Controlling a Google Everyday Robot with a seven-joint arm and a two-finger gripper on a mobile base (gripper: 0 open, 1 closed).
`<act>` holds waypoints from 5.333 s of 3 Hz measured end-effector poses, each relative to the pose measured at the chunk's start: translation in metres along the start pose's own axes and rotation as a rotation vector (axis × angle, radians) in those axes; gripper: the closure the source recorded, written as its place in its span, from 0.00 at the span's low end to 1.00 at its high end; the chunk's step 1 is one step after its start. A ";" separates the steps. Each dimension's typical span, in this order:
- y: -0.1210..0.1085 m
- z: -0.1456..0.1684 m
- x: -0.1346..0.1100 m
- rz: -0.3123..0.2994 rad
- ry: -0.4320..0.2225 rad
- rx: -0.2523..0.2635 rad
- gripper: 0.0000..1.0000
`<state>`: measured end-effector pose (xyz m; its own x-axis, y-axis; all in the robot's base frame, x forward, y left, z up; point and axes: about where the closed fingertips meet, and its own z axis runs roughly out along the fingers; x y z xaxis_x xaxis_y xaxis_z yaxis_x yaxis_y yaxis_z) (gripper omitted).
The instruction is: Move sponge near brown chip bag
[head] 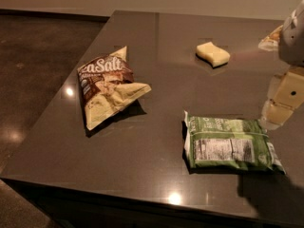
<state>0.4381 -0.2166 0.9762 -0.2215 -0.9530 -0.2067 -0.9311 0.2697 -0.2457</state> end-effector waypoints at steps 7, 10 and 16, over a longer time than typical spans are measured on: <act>-0.196 0.116 0.009 0.474 -0.071 0.075 0.00; -0.243 0.179 0.006 0.651 -0.137 0.089 0.00; -0.250 0.191 -0.027 0.623 -0.148 0.081 0.83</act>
Offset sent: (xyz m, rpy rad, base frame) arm 0.0218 -0.0047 -0.0005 -0.0047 0.0370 -0.0986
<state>0.7326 -0.2320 0.8620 -0.6657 -0.5872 -0.4604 -0.6149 0.7812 -0.1074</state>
